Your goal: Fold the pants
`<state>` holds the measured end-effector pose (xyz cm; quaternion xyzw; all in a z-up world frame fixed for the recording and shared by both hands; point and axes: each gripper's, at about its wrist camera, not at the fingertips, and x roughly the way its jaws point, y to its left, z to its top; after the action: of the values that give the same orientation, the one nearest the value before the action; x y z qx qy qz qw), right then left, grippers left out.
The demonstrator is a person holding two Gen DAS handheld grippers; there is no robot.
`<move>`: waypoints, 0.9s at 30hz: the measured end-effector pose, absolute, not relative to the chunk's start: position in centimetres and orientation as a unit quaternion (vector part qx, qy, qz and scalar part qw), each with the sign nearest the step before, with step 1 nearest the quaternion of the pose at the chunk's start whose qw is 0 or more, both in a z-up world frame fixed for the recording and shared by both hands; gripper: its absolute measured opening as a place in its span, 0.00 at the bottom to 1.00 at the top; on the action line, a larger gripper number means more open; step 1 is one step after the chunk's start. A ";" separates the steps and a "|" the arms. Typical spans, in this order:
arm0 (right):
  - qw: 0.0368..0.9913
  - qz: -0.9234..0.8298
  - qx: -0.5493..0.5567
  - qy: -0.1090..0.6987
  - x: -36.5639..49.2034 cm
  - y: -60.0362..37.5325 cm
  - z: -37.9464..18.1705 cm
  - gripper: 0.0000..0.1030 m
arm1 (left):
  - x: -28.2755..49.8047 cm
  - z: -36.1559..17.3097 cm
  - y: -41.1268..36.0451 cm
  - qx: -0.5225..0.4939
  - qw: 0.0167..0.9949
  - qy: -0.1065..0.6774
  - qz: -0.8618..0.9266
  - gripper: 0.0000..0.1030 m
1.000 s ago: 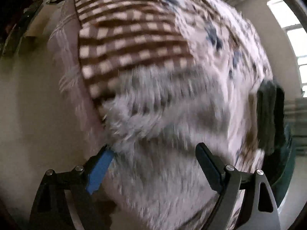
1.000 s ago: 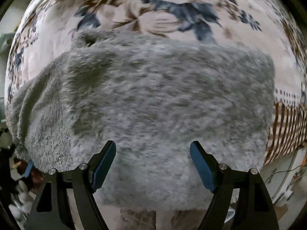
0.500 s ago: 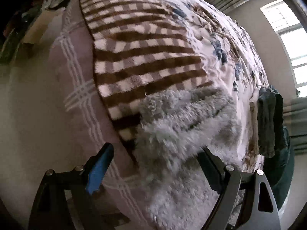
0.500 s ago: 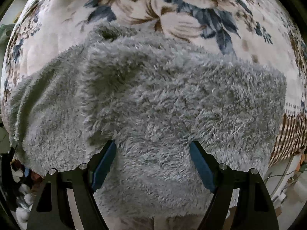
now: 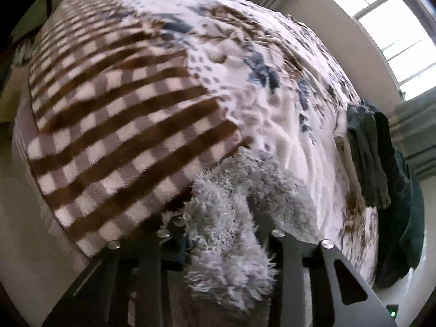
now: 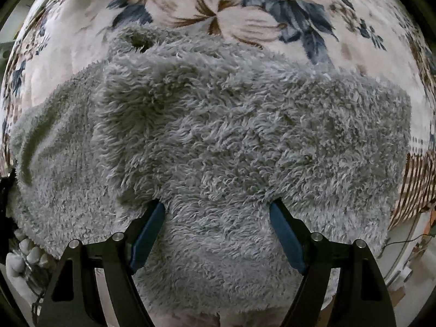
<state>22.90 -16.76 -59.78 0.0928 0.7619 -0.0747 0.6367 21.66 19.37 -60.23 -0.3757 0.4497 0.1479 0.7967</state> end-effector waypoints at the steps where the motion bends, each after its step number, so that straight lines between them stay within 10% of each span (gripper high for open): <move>1: 0.639 -0.079 0.091 0.759 23.0 -17.1 -59.5 0.79 | 21.4 -59.6 19.2 -0.372 0.799 0.448 0.149 0.27; 27: 0.703 -0.102 0.096 0.697 19.1 -31.7 -53.9 0.90 | 21.0 -41.7 -8.7 -0.192 0.856 0.477 -0.056 0.26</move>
<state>19.08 -31.66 -53.89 0.0964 0.6972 -0.1021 0.7029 21.00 -8.69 -41.70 -0.1924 0.4774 -0.0557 0.8556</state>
